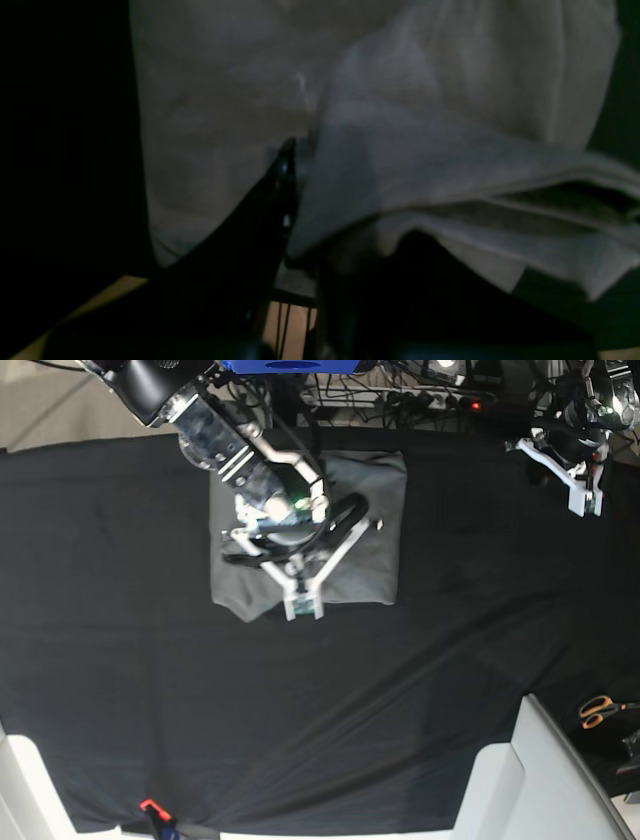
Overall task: Fold the T-shirt properly
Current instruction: 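Fold the grasped shirt end over toward the shirt's middle with the right gripper, then release the shirt and withdraw the right gripper from the folded stack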
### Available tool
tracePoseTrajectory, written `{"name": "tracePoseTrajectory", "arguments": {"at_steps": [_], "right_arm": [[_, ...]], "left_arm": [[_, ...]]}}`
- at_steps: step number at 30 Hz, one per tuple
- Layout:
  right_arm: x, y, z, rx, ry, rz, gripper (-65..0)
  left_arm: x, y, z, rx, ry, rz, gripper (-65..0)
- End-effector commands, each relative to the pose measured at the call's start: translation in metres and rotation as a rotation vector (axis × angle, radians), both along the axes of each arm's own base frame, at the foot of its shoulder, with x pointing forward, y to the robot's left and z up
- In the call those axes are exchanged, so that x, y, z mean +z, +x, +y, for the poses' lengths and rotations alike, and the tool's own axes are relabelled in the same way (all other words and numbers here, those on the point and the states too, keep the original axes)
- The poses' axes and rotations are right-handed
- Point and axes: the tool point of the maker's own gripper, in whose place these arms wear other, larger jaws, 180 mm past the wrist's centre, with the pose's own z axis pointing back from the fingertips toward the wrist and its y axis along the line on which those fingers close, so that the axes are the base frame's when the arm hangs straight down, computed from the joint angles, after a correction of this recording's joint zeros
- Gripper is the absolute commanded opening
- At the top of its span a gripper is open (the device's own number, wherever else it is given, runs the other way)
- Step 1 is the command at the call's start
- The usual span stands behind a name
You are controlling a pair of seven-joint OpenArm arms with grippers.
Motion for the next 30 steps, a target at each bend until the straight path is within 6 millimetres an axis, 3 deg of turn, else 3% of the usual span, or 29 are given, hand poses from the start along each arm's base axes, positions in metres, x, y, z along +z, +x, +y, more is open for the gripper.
{"name": "tracePoseTrajectory", "arguments": {"at_steps": [1,8,30], "right_arm": [[0.011,0.008,0.011,0.012,0.027,-0.036,-64.7],[-0.003,0.001,0.012,0.019,0.001,0.005,-64.7],[0.006,-0.016,0.018,0.034,0.037,0.069,-64.5]], "left_arm": [[0.007,0.004,0.005,-0.003,0.012,-0.023,-65.0],[0.006,0.003,0.006,-0.002,0.013,-0.019,-65.0],[0.006,0.004,0.006,-0.003,0.014,-0.021,-65.0]]}}
